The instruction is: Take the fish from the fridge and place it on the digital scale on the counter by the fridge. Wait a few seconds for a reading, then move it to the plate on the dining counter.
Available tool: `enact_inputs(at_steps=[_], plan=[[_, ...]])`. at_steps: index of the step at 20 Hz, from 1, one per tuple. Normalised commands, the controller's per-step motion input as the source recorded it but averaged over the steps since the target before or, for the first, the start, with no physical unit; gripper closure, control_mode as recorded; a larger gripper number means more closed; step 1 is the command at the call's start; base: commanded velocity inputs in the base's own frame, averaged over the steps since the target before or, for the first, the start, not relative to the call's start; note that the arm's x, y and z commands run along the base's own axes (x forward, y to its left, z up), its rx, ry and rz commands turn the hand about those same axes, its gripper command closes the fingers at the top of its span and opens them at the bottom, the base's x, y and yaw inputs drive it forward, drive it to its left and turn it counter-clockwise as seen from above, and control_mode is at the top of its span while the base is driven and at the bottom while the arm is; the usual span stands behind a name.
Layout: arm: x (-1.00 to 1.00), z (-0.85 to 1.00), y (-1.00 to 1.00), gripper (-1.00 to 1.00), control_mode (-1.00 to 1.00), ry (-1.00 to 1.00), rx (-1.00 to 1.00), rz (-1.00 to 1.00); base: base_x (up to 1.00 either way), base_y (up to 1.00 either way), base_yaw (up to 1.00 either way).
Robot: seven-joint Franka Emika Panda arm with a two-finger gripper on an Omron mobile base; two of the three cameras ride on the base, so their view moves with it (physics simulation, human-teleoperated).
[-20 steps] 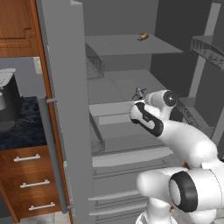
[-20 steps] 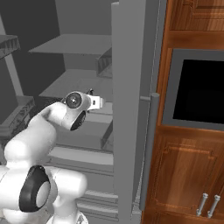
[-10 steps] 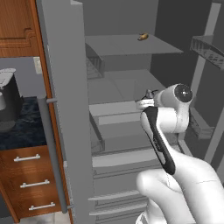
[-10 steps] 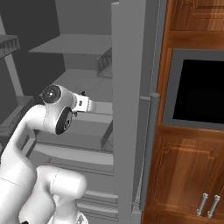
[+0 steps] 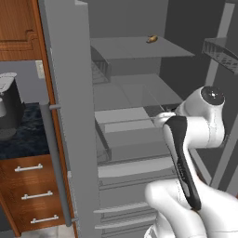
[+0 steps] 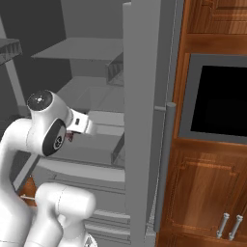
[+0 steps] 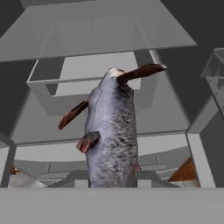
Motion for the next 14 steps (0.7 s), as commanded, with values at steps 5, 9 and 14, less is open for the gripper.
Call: enact_inputs(at_steps=[5, 9, 14], plan=[[-0.42, 0.0, 0.04, 1.0, -1.0, 0.12, 0.0, 0.0, 0.0, 0.0, 0.0], [-0.23, 0.0, 0.1, 1.0, -1.0, 0.02, 0.0, -0.03, 0.0, 0.0, 0.0], [-0.21, 0.0, 0.03, 1.0, 1.0, 0.0, 0.0, -0.01, -0.3, 0.02, 0.0]])
